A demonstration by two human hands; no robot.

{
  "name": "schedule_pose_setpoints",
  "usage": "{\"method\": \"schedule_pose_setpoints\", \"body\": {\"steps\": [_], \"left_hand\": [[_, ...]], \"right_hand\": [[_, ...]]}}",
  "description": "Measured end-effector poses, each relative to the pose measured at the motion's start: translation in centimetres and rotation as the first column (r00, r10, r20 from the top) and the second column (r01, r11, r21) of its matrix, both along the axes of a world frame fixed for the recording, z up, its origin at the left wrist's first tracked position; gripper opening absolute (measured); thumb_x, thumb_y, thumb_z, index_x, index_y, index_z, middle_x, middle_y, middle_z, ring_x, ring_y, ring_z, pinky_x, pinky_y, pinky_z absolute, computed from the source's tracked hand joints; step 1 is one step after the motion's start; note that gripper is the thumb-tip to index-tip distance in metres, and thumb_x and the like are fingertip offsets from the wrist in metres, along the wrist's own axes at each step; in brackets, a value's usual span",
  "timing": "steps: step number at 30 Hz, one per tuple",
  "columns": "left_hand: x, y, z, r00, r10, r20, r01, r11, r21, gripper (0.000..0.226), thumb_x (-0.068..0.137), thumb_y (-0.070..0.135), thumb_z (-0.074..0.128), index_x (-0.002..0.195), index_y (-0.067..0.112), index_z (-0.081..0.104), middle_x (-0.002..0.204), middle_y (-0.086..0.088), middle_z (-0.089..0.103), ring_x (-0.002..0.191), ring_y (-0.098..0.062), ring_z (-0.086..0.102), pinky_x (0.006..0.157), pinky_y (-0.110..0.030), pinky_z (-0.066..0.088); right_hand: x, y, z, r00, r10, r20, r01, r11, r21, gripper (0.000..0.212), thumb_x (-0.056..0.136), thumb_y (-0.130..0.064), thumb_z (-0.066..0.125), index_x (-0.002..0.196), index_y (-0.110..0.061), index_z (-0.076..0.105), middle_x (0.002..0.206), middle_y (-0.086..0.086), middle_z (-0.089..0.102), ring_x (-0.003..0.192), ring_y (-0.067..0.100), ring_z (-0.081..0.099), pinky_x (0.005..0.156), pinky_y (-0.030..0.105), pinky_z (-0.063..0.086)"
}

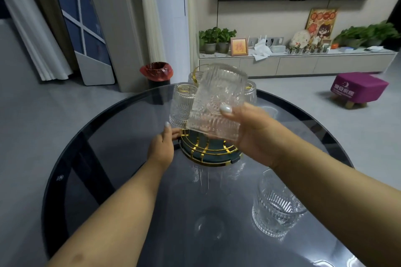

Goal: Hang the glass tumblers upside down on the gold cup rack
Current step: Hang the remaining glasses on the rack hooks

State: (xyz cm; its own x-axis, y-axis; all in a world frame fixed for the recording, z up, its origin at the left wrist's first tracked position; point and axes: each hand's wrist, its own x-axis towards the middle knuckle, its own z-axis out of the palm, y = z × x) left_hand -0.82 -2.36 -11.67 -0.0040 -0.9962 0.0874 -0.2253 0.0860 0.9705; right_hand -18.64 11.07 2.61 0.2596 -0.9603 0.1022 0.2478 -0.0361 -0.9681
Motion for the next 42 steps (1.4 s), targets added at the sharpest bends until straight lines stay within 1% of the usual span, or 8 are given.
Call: {"method": "schedule_pose_setpoints", "body": {"steps": [3, 9, 13, 23, 28, 35, 39, 42], "left_hand": [[0.5, -1.1, -1.2, 0.999, -0.038, 0.025, 0.038, 0.999, -0.008, 0.080, 0.074, 0.087, 0.013, 0.096, 0.037, 0.071, 0.109, 0.006, 0.073, 0.112, -0.015, 0.062, 0.106, -0.045, 0.039], [0.3, -0.8, -0.5, 0.999, -0.032, 0.037, 0.032, 0.999, 0.008, 0.072, 0.081, 0.075, 0.012, 0.099, 0.037, 0.070, 0.112, 0.003, 0.072, 0.114, -0.017, 0.058, 0.094, -0.035, 0.034], [0.4, -0.6, -0.3, 0.998, -0.033, 0.049, 0.033, 0.999, -0.001, 0.068, 0.086, 0.068, 0.012, 0.102, 0.035, 0.069, 0.114, 0.001, 0.071, 0.112, -0.016, 0.056, 0.091, -0.035, 0.033], [0.6, -1.3, -1.1, 0.997, -0.070, 0.045, 0.071, 0.997, -0.025, 0.074, 0.090, 0.066, 0.010, 0.113, 0.024, 0.067, 0.118, -0.001, 0.070, 0.112, -0.017, 0.057, 0.089, -0.034, 0.034], [0.5, -1.7, -1.3, 0.997, -0.071, 0.024, 0.072, 0.997, -0.023, 0.079, 0.079, 0.078, 0.011, 0.106, 0.031, 0.069, 0.113, 0.000, 0.072, 0.113, -0.018, 0.060, 0.096, -0.039, 0.039], [0.6, -1.7, -1.3, 0.998, -0.067, 0.010, 0.067, 0.998, 0.003, 0.080, 0.081, 0.075, 0.011, 0.111, 0.028, 0.068, 0.117, -0.001, 0.070, 0.113, -0.019, 0.059, 0.089, -0.035, 0.036], [0.6, -1.6, -1.2, 0.997, -0.072, 0.007, 0.072, 0.997, 0.007, 0.078, 0.079, 0.079, 0.011, 0.106, 0.032, 0.068, 0.116, 0.001, 0.071, 0.112, -0.017, 0.059, 0.089, -0.036, 0.036], [0.6, -1.7, -1.3, 0.998, -0.062, -0.001, 0.062, 0.998, 0.011, 0.081, 0.078, 0.079, 0.012, 0.108, 0.029, 0.069, 0.115, 0.002, 0.071, 0.112, -0.017, 0.060, 0.089, -0.036, 0.037]], "right_hand": [[0.1, -0.6, 1.1, 0.965, -0.211, -0.156, 0.191, 0.973, -0.132, 0.059, 0.069, -0.032, 0.073, 0.123, -0.016, 0.053, 0.115, 0.003, 0.070, 0.109, 0.020, 0.066, 0.101, 0.044, 0.046], [0.0, -2.6, 2.8, 0.799, -0.516, -0.309, 0.413, 0.844, -0.342, 0.083, 0.051, -0.049, 0.083, 0.123, -0.024, 0.048, 0.118, -0.003, 0.065, 0.107, 0.015, 0.065, 0.096, 0.042, 0.051], [0.0, -3.7, 3.0, 0.749, -0.566, -0.344, 0.424, 0.809, -0.406, 0.088, 0.049, -0.046, 0.085, 0.122, -0.032, 0.039, 0.124, -0.004, 0.059, 0.113, 0.018, 0.061, 0.098, 0.045, 0.050], [1.1, -4.8, 2.3, 0.545, -0.639, -0.543, 0.420, 0.768, -0.484, 0.107, 0.046, -0.067, 0.074, 0.134, -0.016, 0.040, 0.127, 0.003, 0.060, 0.110, 0.022, 0.060, 0.092, 0.046, 0.052], [0.8, -5.5, 2.0, 0.510, -0.641, -0.574, 0.423, 0.768, -0.482, 0.085, 0.062, -0.051, 0.082, 0.130, -0.014, 0.045, 0.119, -0.002, 0.059, 0.102, 0.014, 0.055, 0.087, 0.033, 0.049], [1.0, -6.1, 0.5, 0.339, -0.654, -0.676, 0.395, 0.751, -0.529, 0.091, 0.060, -0.063, 0.076, 0.132, -0.016, 0.046, 0.115, -0.001, 0.063, 0.099, 0.014, 0.056, 0.089, 0.036, 0.049], [1.1, -6.5, -0.2, 0.231, -0.654, -0.721, 0.372, 0.744, -0.556, 0.092, 0.060, -0.071, 0.070, 0.131, -0.016, 0.048, 0.117, 0.002, 0.065, 0.115, 0.024, 0.055, 0.104, 0.040, 0.034], [1.0, -6.5, -0.4, 0.190, -0.656, -0.730, 0.360, 0.739, -0.570, 0.087, 0.063, -0.072, 0.067, 0.127, -0.016, 0.050, 0.106, 0.000, 0.065, 0.110, 0.023, 0.055, 0.102, 0.038, 0.025]]}}
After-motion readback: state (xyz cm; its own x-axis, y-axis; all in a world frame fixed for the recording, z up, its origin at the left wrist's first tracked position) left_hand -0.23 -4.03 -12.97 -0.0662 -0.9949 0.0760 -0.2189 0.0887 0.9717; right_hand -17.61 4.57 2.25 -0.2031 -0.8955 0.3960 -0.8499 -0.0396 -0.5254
